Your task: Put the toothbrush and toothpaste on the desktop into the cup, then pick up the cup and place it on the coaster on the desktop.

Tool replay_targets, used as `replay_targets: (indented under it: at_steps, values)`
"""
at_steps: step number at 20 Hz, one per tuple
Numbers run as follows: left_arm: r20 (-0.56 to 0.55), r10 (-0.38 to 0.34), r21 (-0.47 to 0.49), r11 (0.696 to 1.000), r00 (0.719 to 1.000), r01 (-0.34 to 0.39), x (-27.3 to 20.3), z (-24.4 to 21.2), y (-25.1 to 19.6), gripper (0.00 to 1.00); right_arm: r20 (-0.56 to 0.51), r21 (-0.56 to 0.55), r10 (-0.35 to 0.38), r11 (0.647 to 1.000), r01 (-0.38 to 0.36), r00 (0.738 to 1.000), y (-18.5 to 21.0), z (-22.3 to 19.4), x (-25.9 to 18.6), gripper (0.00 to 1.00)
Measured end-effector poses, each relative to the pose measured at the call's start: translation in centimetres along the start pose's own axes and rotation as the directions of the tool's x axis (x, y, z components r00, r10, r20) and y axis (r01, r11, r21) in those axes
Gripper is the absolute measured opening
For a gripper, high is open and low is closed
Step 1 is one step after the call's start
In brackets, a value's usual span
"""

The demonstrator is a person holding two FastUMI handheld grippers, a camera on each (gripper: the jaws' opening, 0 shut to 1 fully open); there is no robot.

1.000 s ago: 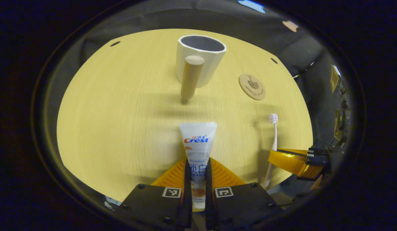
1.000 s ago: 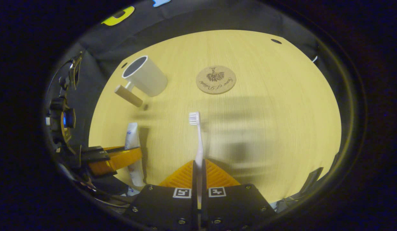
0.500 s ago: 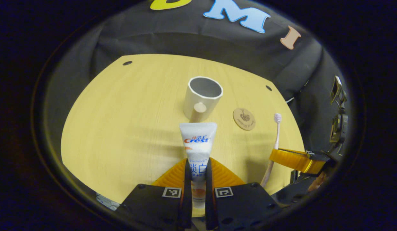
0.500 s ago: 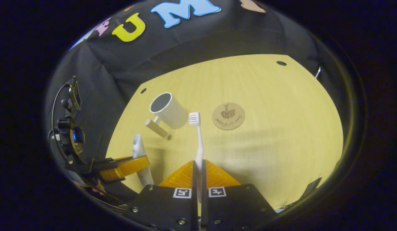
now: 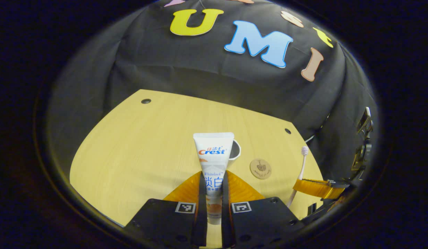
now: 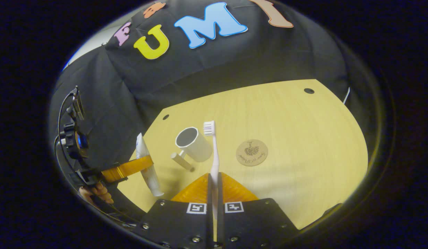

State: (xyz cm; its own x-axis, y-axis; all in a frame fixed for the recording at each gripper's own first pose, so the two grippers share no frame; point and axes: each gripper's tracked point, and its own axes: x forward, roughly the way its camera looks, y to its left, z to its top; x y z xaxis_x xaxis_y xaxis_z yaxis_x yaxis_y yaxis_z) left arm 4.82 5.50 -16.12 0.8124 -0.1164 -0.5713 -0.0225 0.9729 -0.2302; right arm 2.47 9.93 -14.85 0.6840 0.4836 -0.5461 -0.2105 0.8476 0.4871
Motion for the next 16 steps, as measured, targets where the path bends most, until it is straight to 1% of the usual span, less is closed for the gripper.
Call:
replay_targets:
  at_steps: [4, 7, 12, 16]
  values:
    - [0.094, -0.007, -0.027, 1.0, 0.996, 0.01, 0.4, 2.9, 0.0, 0.23, 0.061, -0.012, 0.015, 1.0, -0.015, 0.998, 0.1, 1.4, -0.4, 0.05]
    - [0.156, -0.028, -0.048, 0.998, 0.987, 0.036, 1.3, 5.1, -0.1, 0.24, 0.102, -0.016, 0.031, 0.999, -0.03, 0.994, 0.5, 2.6, -0.6, 0.05]
    - [0.251, -0.07, -0.075, 0.993, 0.966, 0.091, 2.7, 9.0, -0.7, 0.23, 0.145, -0.009, 0.043, 0.999, -0.043, 0.988, 0.8, 4.1, -0.6, 0.05]
    - [0.322, -0.109, -0.076, 0.987, 0.94, 0.141, 4.9, 11.7, -1.7, 0.23, 0.147, 0.007, 0.034, 0.999, -0.035, 0.989, 0.7, 4.4, -0.2, 0.05]
